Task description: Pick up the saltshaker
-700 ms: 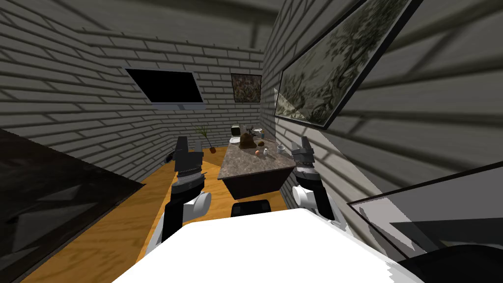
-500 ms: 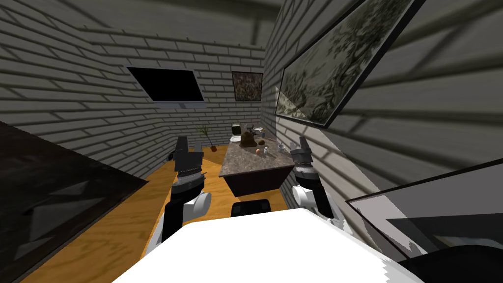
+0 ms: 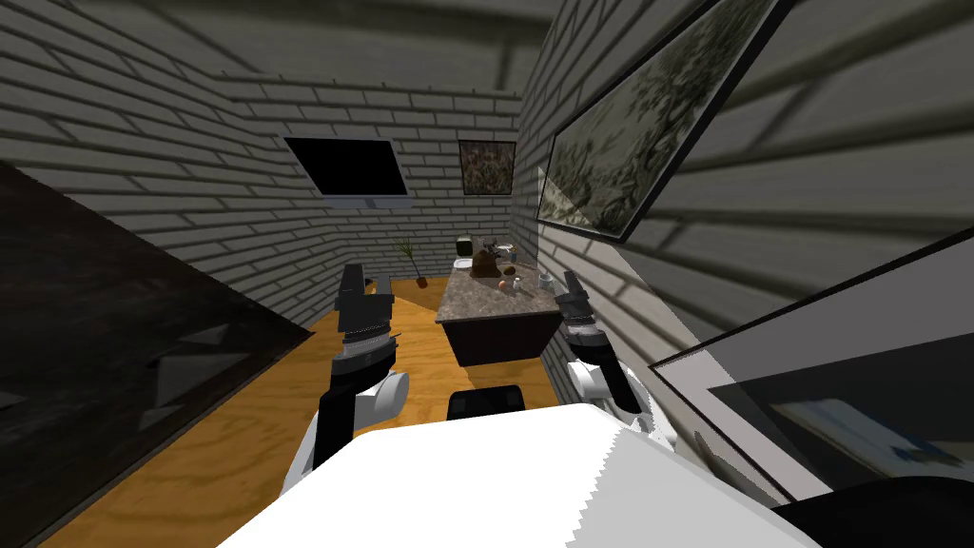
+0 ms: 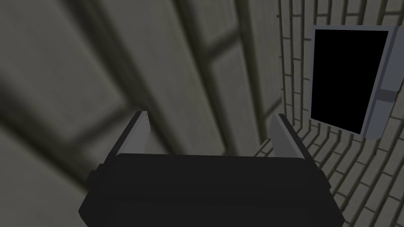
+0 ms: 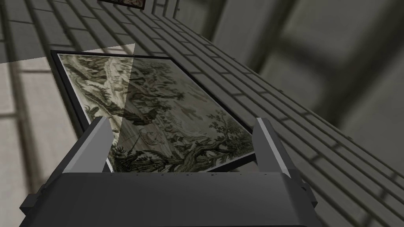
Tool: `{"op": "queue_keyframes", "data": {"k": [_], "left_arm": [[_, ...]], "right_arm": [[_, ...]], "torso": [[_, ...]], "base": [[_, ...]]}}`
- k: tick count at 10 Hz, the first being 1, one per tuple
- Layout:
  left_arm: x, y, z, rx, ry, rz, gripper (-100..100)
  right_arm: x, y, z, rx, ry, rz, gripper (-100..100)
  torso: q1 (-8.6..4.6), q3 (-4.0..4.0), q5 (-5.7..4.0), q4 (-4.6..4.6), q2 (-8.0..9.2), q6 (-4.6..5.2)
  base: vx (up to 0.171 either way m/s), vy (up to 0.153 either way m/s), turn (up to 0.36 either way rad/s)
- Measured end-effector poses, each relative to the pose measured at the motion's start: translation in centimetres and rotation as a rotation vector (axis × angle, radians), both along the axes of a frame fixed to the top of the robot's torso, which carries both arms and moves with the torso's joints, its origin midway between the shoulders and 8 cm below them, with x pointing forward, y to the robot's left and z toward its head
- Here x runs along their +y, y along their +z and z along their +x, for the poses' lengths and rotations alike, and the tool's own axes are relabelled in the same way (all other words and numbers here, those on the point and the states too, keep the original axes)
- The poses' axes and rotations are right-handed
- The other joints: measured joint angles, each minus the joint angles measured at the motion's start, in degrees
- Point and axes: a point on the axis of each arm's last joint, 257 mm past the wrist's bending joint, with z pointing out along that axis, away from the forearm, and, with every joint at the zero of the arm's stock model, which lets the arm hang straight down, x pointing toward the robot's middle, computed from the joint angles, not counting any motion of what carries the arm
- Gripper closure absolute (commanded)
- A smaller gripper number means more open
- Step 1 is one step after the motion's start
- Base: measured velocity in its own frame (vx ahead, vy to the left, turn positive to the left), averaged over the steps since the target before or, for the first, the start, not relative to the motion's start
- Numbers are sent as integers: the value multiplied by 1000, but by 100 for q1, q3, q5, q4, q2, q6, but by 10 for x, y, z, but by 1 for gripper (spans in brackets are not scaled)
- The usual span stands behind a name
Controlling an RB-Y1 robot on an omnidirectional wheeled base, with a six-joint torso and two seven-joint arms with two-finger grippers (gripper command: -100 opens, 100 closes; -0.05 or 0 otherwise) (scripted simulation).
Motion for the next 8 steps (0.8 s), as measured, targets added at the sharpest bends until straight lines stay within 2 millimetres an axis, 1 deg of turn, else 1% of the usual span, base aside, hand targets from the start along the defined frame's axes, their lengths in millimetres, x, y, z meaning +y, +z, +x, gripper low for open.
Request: {"op": "queue_keyframes", "data": {"k": [1,2,4,5,7,8], "left_arm": [[0,0,0,0,0,0,0],[0,0,0,0,0,0,0],[0,0,0,0,0,0,0],[0,0,0,0,0,0,0],[0,0,0,0,0,0,0],[0,0,0,0,0,0,0]], "right_arm": [[3,-9,5,20,14,-22,-100],[4,-13,7,31,22,-39,-100],[5,-26,10,63,39,-73,-100],[5,-36,14,84,49,-96,-100],[5,-57,21,129,67,-137,-100],[5,-71,24,156,74,-160,-100]], "torso": [[1,0,0,0,0,0],[4,-7,1,-2,-14,2],[-4,-17,-1,-6,-32,1],[-2,-18,-1,-7,-30,0],[0,-16,0,-6,-30,2],[-2,-20,0,-7,-35,0]], "base": [[-136,30,53],[-123,17,121],[-104,13,84],[-145,27,177],[-101,23,110],[-79,27,79]]}}
